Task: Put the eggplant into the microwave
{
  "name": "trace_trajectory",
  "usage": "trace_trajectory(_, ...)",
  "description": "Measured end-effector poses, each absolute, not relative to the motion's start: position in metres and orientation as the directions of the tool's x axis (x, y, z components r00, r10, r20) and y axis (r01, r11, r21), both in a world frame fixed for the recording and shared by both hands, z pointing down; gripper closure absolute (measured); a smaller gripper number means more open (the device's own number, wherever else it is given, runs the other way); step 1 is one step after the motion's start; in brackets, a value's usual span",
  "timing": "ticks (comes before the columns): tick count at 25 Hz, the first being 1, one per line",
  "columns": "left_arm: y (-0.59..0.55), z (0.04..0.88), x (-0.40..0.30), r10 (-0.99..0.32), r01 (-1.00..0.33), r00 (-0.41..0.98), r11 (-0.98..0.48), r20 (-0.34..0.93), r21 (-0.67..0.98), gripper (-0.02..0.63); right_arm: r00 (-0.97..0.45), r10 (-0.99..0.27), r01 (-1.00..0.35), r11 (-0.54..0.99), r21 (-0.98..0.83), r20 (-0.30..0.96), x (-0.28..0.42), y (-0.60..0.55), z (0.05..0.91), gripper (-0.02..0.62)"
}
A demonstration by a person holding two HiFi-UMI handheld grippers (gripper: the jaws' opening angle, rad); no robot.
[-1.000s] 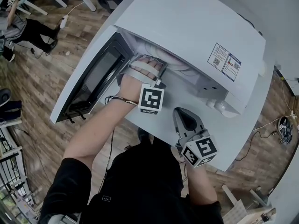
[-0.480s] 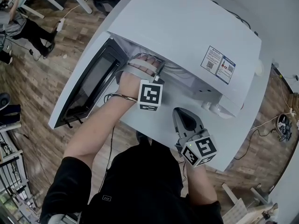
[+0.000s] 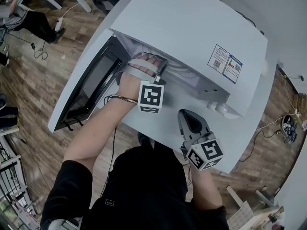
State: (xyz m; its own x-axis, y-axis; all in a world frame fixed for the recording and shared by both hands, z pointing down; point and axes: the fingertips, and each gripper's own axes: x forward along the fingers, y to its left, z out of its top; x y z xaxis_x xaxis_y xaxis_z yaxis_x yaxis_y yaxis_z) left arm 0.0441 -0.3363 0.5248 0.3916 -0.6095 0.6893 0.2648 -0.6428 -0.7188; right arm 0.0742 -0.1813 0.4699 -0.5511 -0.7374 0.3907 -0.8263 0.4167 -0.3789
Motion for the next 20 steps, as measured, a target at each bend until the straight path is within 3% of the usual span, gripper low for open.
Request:
trace_trajectory(12, -0.27, 0.484, 0.012, -0.579, 0.093, 0.469, -0.719, 0.667, -0.689, 0.572, -0.533, -0.758, -0.841, 0.43, -0.327, 0.375, 0.049, -0.14, 0.425, 0.578)
trace_trajectory(20, -0.214, 0.455, -0.012, -0.587, 0.058, 0.498, -0.712, 0.638, -0.7, 0.594, -0.528, -0.764, -0.847, 0.447, -0.287, 0.37, 0.031, -0.099, 0.395, 0.578)
